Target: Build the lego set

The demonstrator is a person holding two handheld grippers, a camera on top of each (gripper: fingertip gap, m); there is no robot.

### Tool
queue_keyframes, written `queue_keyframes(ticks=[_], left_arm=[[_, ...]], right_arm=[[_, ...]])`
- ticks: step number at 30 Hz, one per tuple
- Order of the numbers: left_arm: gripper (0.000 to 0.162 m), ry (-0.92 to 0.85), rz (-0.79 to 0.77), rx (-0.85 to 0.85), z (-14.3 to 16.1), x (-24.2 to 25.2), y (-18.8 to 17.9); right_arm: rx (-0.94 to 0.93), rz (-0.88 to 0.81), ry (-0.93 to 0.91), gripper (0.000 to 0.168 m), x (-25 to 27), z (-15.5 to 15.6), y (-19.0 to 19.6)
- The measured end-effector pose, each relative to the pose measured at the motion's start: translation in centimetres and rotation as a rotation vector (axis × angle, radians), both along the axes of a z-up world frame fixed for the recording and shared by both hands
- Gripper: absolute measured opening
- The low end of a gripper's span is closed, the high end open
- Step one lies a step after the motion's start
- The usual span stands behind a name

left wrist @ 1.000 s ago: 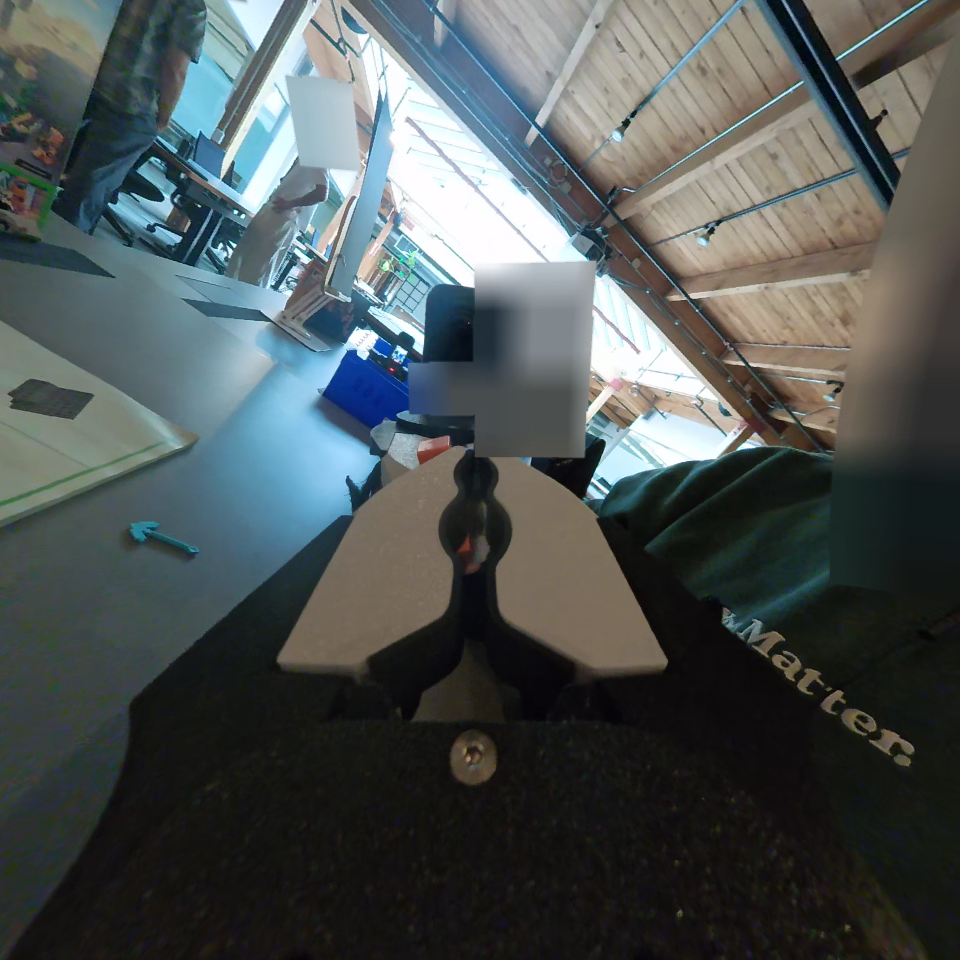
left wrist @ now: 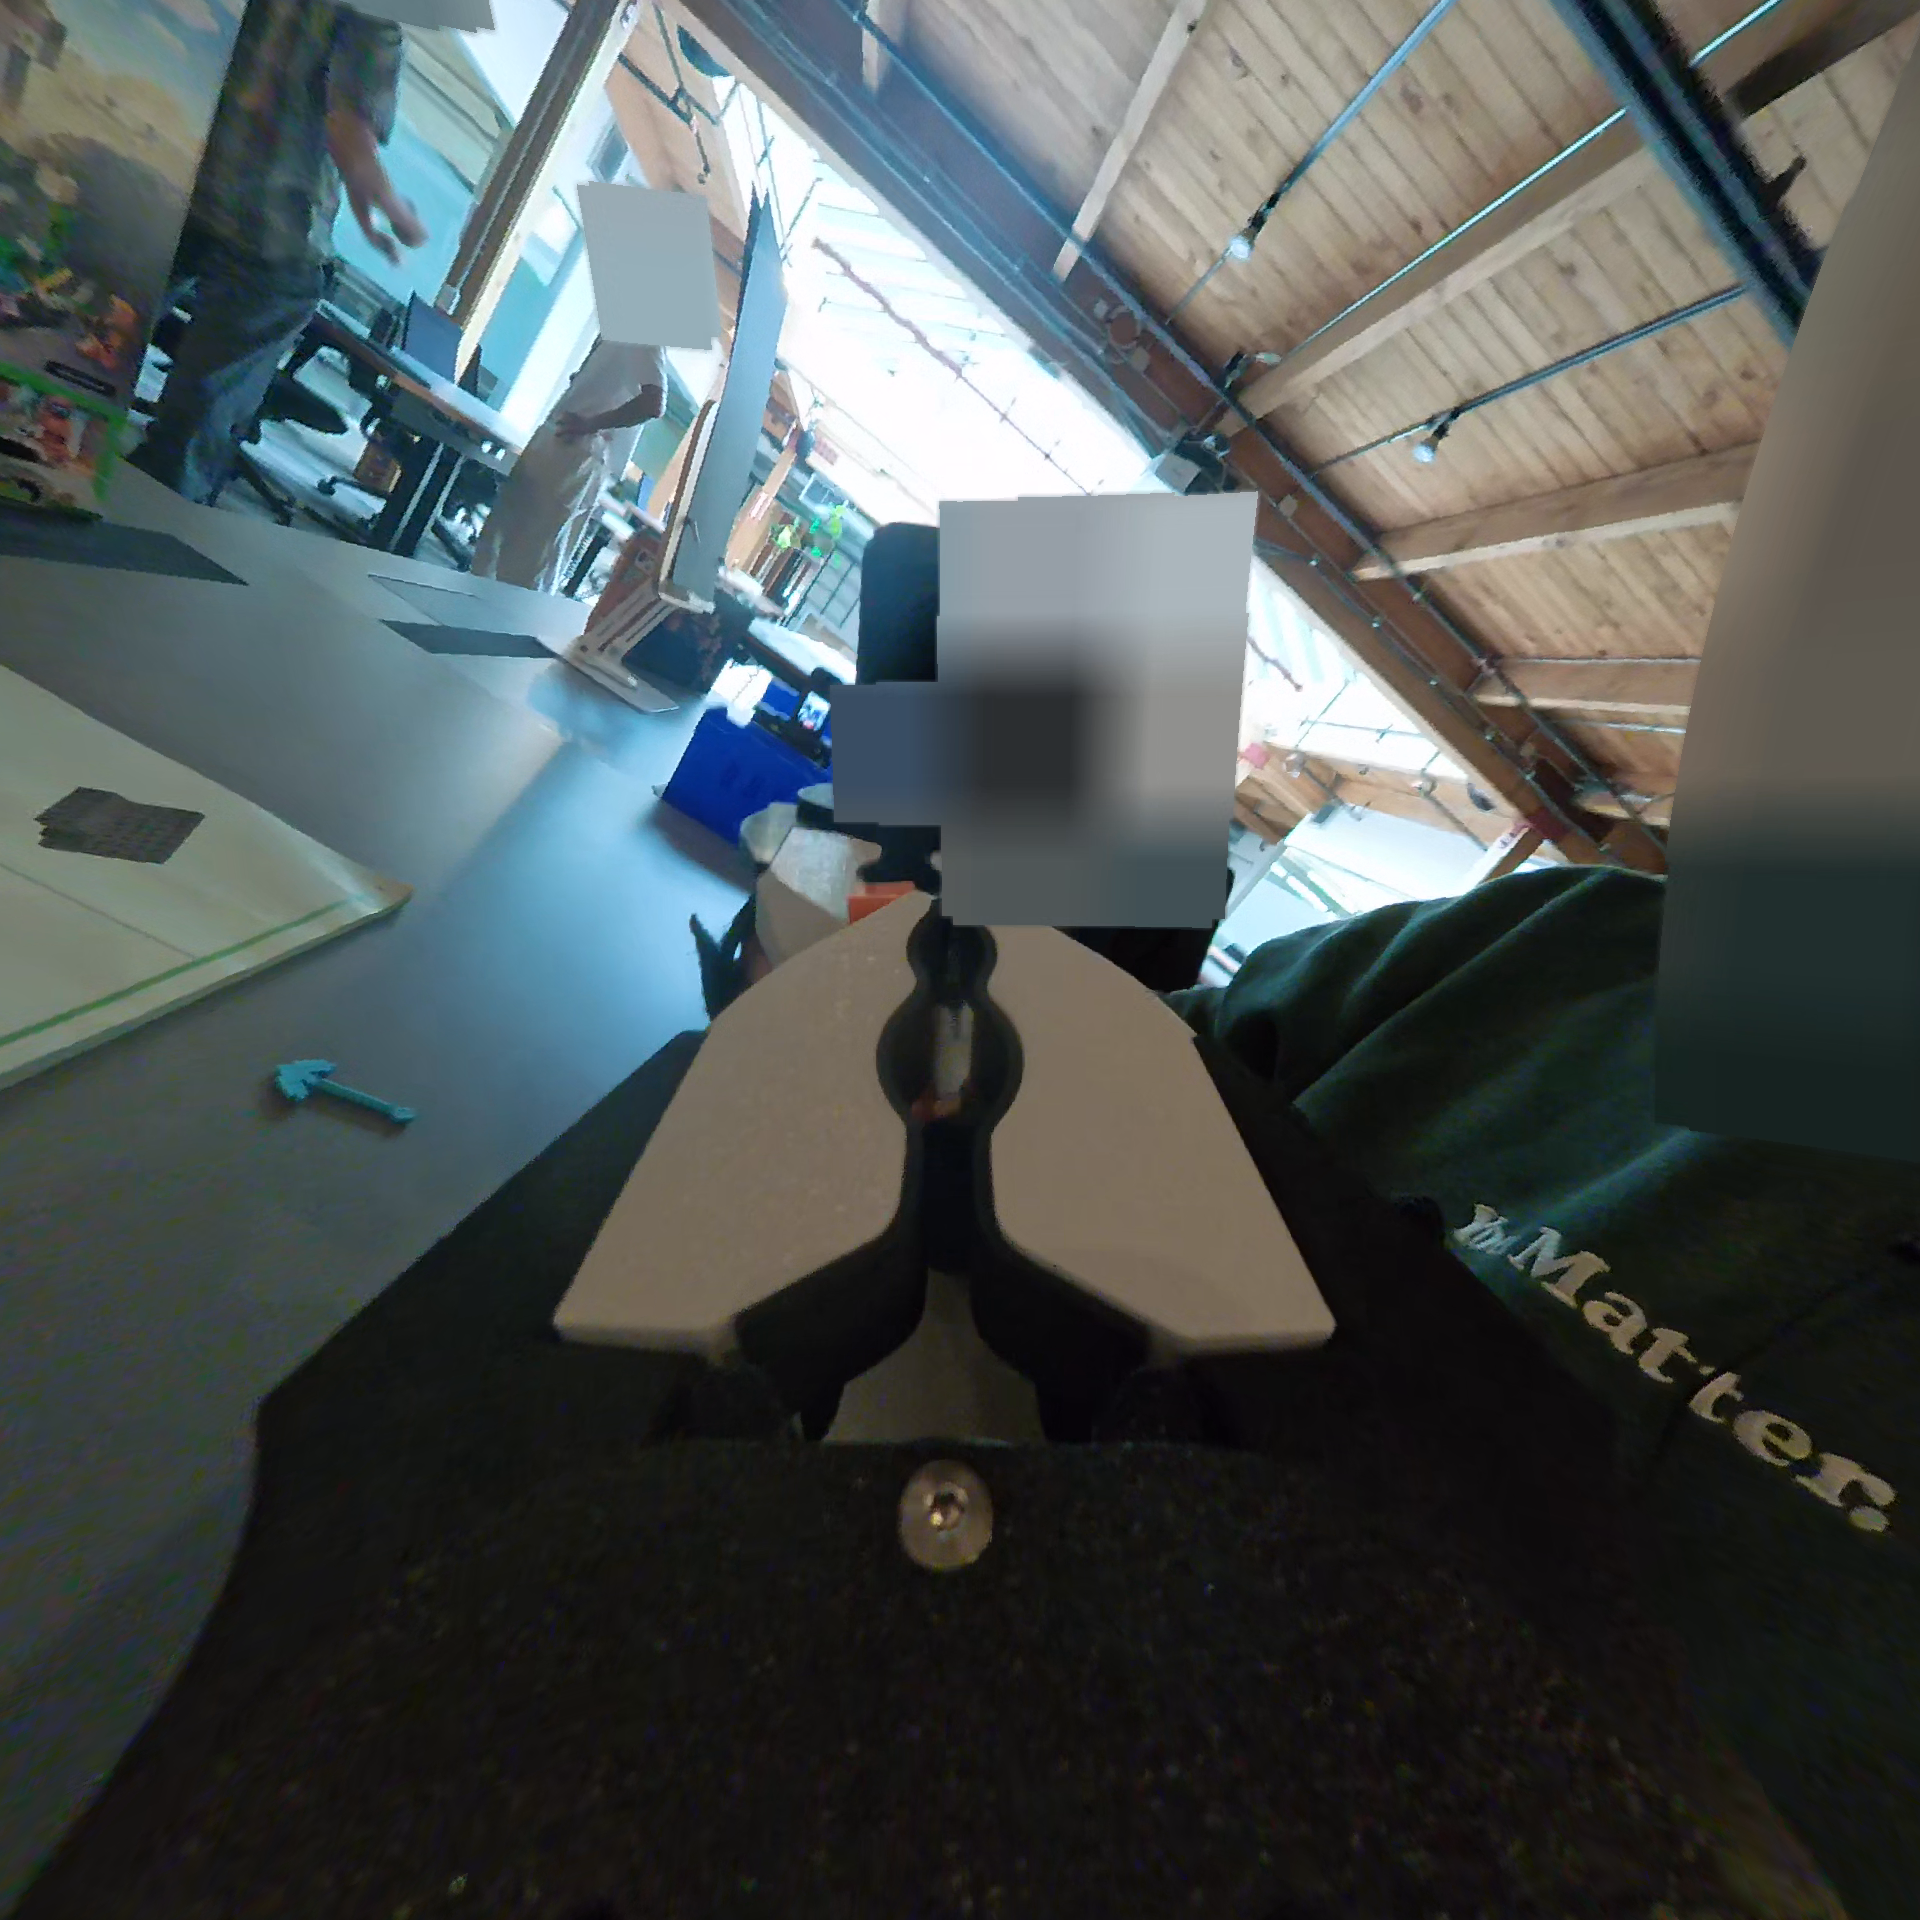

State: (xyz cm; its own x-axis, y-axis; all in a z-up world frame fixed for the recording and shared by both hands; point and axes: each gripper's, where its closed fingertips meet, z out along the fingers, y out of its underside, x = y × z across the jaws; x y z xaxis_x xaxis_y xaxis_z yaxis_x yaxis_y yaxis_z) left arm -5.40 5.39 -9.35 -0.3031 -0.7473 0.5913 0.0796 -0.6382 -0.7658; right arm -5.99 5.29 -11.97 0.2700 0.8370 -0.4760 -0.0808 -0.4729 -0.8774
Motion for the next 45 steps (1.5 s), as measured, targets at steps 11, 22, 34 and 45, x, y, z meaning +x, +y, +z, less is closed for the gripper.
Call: queue_keyframes(ticks=[11,22,34,45], left_arm=[[0.002,-0.008,-0.022,0.004,0.2,0.0,-0.3],[0.002,-0.064,-0.116,-0.040,0.6,-0.2,-1.2],[0.006,-0.150,-0.267,-0.035,1.6,-0.9,-3.0],[0.026,0.255,0.343,0.244,-0.8,-0.1,2.3]], right_arm=[[-0.008,0.018,0.023,0.023,0.8,1.0,0.5],[-0.022,0.124,0.115,0.012,0.1,1.6,-0.5],[0.030,0.215,0.129,0.011,-0.2,2.4,-2.2],[0.105,-0.147,-0.020,0.011,2.3,0.5,2.3]])
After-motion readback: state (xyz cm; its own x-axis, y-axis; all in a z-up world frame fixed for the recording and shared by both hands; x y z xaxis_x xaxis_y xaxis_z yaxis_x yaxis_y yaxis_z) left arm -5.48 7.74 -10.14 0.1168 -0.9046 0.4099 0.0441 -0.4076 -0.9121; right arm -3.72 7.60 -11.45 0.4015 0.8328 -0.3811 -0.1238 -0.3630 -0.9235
